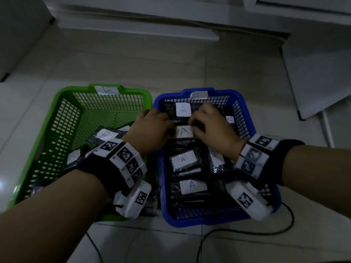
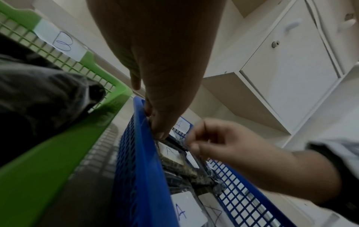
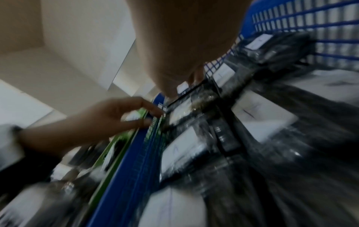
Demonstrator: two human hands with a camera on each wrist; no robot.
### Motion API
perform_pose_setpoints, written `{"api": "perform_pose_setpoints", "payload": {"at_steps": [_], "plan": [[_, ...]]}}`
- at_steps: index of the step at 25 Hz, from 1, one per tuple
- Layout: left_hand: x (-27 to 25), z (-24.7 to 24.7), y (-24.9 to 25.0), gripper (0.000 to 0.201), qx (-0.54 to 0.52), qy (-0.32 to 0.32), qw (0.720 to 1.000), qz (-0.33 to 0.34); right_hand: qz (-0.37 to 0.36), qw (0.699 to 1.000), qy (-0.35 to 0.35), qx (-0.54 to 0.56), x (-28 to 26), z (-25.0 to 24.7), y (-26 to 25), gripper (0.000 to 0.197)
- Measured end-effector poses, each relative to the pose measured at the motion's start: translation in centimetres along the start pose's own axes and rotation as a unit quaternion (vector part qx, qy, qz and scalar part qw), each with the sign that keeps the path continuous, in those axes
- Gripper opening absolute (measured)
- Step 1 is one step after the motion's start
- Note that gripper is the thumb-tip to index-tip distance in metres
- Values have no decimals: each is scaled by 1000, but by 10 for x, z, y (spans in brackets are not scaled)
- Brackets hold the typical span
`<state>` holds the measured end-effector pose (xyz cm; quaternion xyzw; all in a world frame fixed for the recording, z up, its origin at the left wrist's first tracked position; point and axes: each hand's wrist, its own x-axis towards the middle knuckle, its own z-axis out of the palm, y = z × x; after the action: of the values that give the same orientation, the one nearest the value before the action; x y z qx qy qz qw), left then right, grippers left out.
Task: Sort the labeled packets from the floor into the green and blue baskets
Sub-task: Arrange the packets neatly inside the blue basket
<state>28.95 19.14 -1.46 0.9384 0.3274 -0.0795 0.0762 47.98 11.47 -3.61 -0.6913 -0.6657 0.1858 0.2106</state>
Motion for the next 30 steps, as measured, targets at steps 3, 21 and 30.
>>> {"api": "perform_pose_setpoints", "payload": {"at_steps": [3, 21, 30], "plan": [[2, 0, 0, 33, 17, -10, 1000, 11, -108, 972, -193, -81, -32, 10, -2, 36], [0, -5, -15, 55, -75, -4, 997, -31, -104, 917, -354, -150, -75, 2, -24, 71], [9, 0, 23, 25, -78, -220, 944, 233, 65, 917, -384, -92, -68, -44, -2, 55]]}}
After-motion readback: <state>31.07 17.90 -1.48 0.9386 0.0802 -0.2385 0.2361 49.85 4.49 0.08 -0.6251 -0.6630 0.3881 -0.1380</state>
